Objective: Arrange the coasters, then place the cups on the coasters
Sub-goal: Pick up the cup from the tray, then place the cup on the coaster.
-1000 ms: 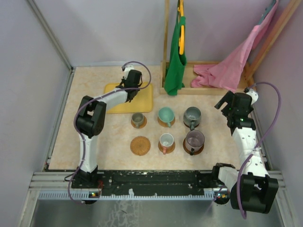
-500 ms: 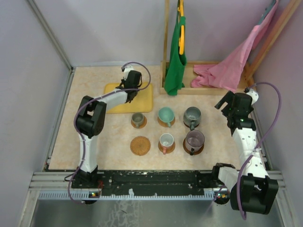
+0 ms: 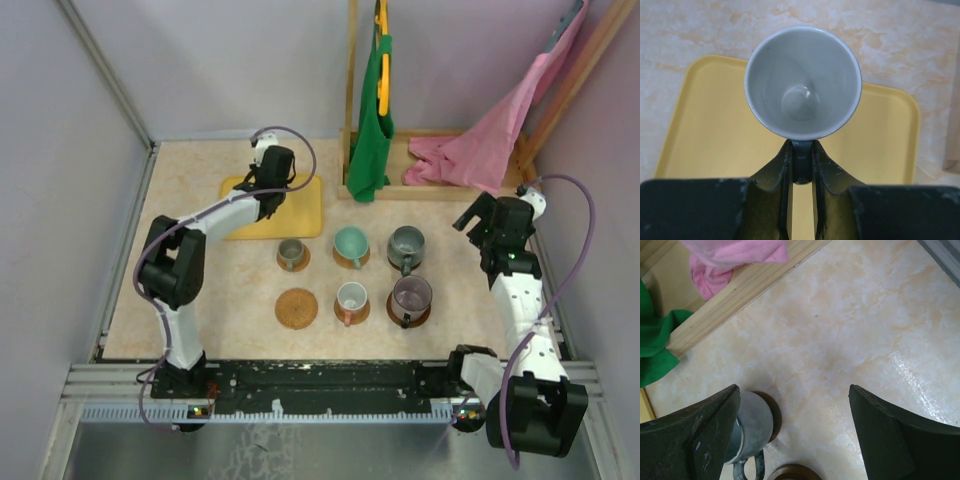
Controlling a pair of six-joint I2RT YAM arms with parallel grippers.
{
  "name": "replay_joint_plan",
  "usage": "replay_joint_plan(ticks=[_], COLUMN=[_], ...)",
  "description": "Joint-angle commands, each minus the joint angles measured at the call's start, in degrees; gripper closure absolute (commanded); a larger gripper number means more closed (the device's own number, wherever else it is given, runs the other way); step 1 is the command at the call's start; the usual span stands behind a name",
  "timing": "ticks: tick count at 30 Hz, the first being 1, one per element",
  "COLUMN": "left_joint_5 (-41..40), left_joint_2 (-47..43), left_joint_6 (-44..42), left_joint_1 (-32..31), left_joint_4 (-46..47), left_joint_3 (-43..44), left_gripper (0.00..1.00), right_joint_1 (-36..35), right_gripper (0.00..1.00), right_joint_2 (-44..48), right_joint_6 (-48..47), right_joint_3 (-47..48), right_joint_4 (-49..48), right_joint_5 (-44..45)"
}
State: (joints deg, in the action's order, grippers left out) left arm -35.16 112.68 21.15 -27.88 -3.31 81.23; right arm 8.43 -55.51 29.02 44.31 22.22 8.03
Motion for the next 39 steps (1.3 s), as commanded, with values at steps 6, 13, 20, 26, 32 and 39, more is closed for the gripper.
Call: replay_joint_plan(ticks=[6, 13, 20, 26, 32, 39], left_joint_5=[-2.2, -0.5, -0.5, -1.2, -3.7, -8.9], left_joint_2=[-16.4, -29.6, -38.1, -42.1, -46.3, -47.2], left_joint_6=[1.1, 4.1, 8.5, 16.4, 24.7, 35.0], left_joint_1=[-7.0, -12.9, -20.4, -27.5, -34.4, -43.1], left_joint_4=[-4.0, -9.3, -18.6, -28.3, -34.6, -42.9], left_joint_3=[-3.9, -11.4, -14.8, -16.7, -22.1, -22.6], left_gripper=[1.00, 1.00, 1.00, 1.00, 1.00, 1.00], right_joint_1=[0.5, 0.5, 0.5, 0.4, 0.4, 0.4], right_gripper=[0.11, 0.11, 0.11, 0.11, 0.11, 0.11], right_joint_2=[1.1, 0.2, 0.0, 0.2, 1.1, 1.0], right_joint_6=[0.0, 0.9, 1.0, 1.3, 1.5, 1.7], right_joint_3=[1.7, 1.6, 1.6, 1.6, 1.0, 0.6], right_joint_4=[-2.9, -3.7, -4.0, -4.1, -3.9, -4.2], right_joint_5=[-2.2, -5.3, -5.8, -6.8, -7.3, -7.7])
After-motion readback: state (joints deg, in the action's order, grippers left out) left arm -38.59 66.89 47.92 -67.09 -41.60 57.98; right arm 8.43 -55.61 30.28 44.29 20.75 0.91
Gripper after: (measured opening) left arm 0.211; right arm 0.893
